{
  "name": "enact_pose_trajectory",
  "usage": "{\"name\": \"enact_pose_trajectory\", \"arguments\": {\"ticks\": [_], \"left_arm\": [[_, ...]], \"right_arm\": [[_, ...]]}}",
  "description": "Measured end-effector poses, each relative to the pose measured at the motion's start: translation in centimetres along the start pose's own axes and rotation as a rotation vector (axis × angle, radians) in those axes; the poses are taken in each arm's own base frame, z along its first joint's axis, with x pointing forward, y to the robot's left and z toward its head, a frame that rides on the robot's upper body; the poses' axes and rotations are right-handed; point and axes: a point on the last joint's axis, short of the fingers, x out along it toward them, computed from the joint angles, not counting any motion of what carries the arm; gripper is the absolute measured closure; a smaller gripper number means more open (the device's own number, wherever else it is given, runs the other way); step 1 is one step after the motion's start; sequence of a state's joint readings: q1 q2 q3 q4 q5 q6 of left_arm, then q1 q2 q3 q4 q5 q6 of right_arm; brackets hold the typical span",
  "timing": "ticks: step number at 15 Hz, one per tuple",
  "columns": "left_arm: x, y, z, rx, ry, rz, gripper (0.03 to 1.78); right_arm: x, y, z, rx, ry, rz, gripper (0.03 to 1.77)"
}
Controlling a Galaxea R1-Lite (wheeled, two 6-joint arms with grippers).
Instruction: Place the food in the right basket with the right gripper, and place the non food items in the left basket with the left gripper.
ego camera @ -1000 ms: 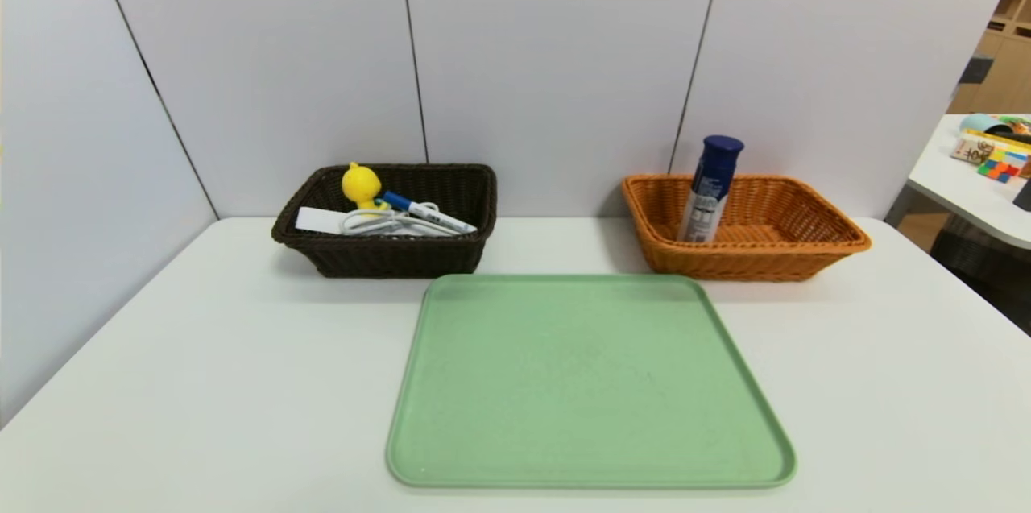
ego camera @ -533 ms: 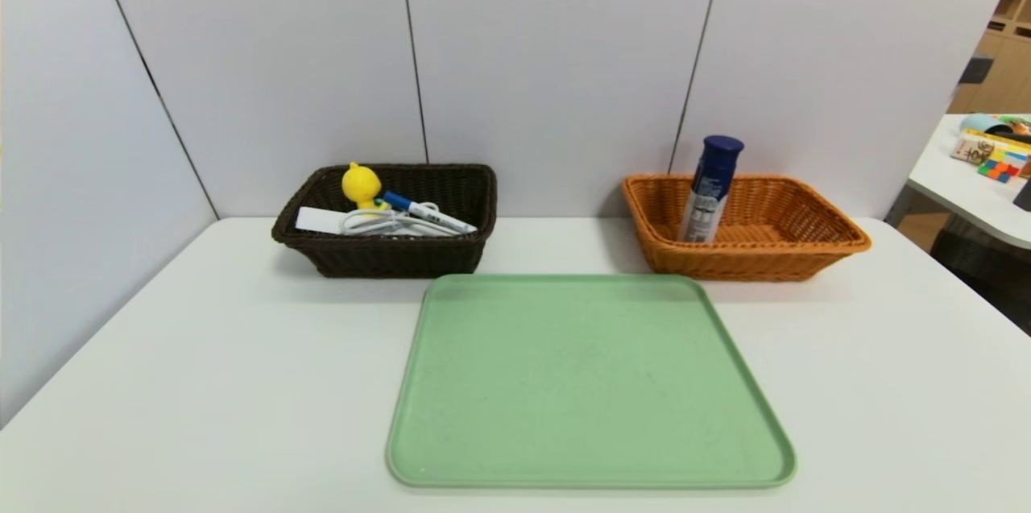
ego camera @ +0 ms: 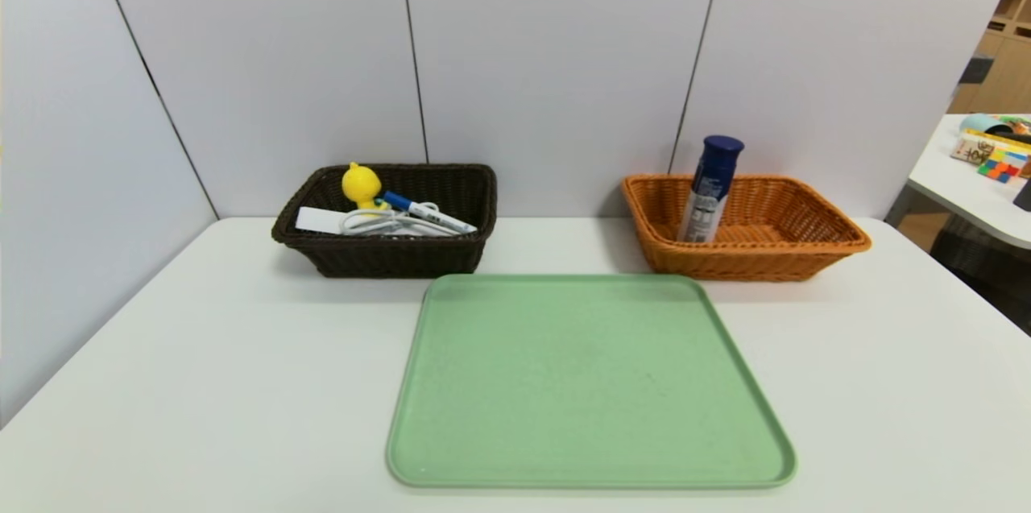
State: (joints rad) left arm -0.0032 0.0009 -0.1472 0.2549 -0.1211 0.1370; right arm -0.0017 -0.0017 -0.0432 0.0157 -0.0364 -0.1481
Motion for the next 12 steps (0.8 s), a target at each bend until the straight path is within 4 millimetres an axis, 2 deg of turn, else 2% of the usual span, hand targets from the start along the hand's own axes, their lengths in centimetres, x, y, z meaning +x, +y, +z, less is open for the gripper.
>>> {"name": "enact_pose_trajectory", "arguments": {"ticks": [4,8,12], "left_arm": [[0.2,0.0,-0.4,-0.001,0.015,0.003,0.12],[0.6,0.1,-1.1,0.009,0.026,0.081,0.12],[1.3,0.2,-1.1,0.029,-0.086,0.102,0.12]], "right_arm": [[0.0,0.0,-0.1,-0.037,0.002,0.015,0.11],[0.2,0.3,-0.6,-0.045,-0.007,0.087,0.11],[0.3,0.3,-0.9,-0.042,0.0,0.09,0.11]]}}
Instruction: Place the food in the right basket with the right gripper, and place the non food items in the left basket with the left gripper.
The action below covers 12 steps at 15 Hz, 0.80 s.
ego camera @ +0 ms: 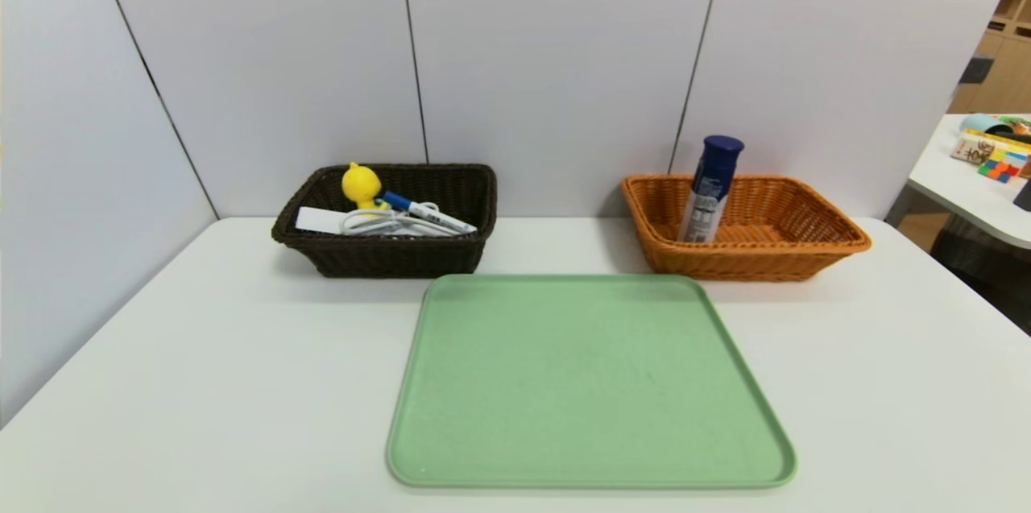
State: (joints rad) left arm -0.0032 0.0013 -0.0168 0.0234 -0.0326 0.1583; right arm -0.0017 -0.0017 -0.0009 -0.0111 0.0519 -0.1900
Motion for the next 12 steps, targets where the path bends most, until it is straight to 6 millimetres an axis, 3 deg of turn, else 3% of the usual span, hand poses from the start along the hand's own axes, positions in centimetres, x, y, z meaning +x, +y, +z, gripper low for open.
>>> {"name": "enact_pose_trajectory", "arguments": {"ticks": [12], "left_arm": [[0.12,-0.03,-0.33,-0.081,0.003,0.008,0.12]], "right_arm": [[0.01,0.0,-0.21,0.054,0.022,-0.017,0.11]]}}
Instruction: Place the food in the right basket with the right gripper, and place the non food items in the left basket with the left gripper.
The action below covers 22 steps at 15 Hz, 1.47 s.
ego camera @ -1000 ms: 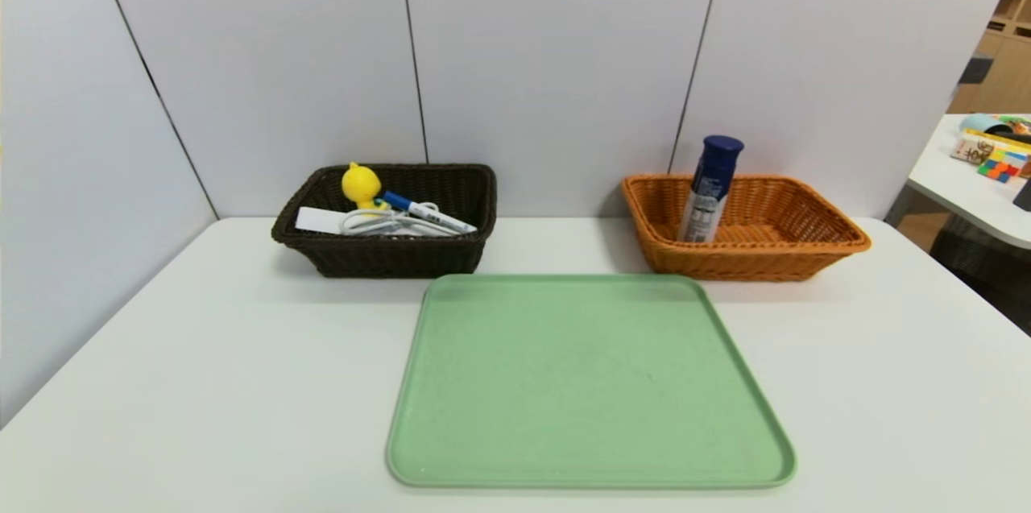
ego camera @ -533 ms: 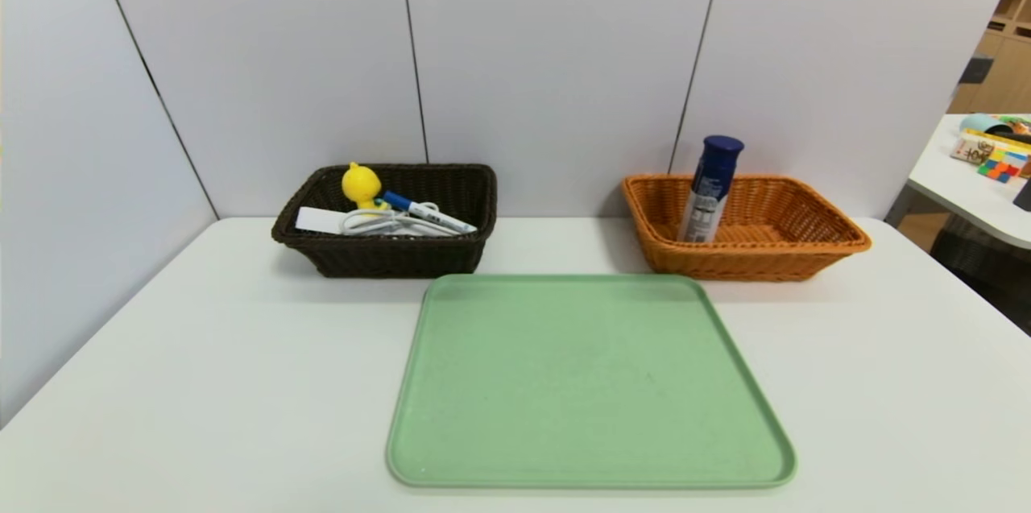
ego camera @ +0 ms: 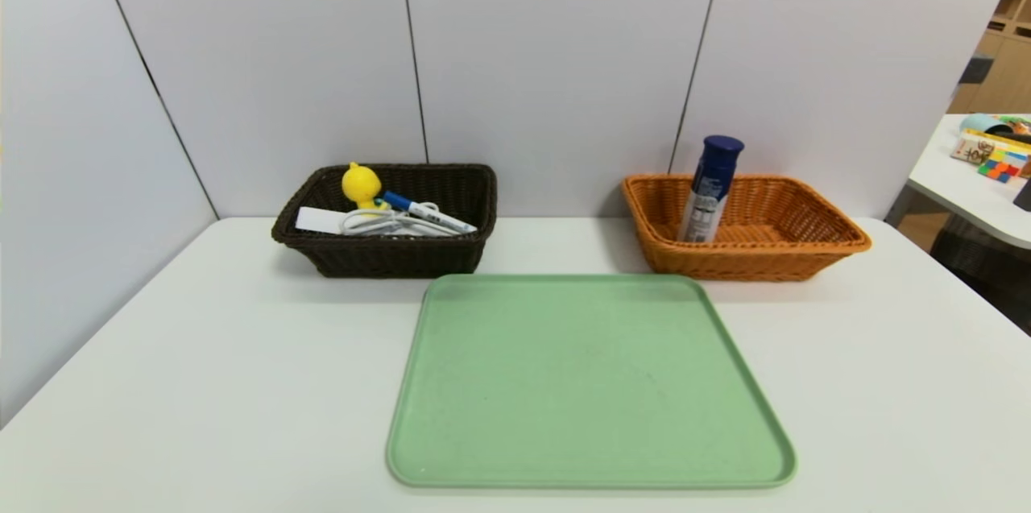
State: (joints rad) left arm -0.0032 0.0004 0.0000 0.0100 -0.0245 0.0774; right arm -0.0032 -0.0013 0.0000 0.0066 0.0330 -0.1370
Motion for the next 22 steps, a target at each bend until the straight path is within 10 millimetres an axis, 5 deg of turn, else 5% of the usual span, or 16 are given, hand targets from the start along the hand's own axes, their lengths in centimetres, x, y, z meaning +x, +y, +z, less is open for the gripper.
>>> {"name": "enact_pose_trajectory", "arguments": {"ticks": [5,22], "left_arm": [[0.0,0.06,0.09,-0.102,-0.009,0.026,0.12],[0.0,0.06,0.13,-0.092,-0.012,0.026,0.12]], "right_arm": [[0.0,-0.09,0.05,0.143,-0.004,-0.034,0.11],[0.0,-0.09,0.06,0.147,-0.004,-0.035,0.11]]}}
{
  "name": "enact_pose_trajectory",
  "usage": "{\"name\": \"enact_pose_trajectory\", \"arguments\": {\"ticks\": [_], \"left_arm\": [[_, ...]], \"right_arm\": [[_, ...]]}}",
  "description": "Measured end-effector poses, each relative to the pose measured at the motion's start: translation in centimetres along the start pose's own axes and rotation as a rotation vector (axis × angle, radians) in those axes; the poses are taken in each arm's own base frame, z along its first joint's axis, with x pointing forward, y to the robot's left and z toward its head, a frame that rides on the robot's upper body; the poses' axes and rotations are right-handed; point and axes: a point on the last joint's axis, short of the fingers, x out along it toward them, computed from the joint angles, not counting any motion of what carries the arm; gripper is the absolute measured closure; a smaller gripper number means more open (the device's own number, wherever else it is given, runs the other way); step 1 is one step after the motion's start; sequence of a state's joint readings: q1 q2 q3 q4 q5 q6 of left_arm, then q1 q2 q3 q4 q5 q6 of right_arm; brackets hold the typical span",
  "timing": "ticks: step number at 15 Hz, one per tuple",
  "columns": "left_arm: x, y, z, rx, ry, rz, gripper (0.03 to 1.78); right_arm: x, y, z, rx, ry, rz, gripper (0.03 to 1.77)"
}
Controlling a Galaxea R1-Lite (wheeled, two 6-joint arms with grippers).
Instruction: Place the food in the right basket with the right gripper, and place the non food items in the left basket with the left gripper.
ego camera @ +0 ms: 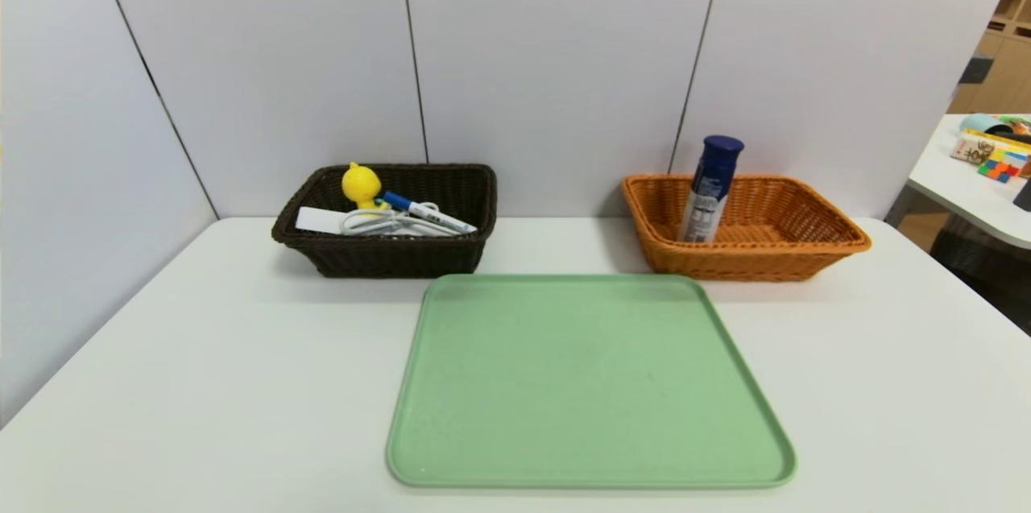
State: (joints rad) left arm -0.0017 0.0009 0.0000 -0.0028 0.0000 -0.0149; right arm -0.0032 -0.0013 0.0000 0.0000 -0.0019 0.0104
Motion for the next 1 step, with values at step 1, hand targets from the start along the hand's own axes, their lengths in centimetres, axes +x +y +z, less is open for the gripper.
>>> {"name": "enact_pose_trajectory", "arguments": {"ticks": [1], "left_arm": [[0.0,0.0,0.0,0.0,0.0,0.0,0.12]], "right_arm": [[0.0,0.0,0.0,0.0,0.0,0.0,0.11]]}}
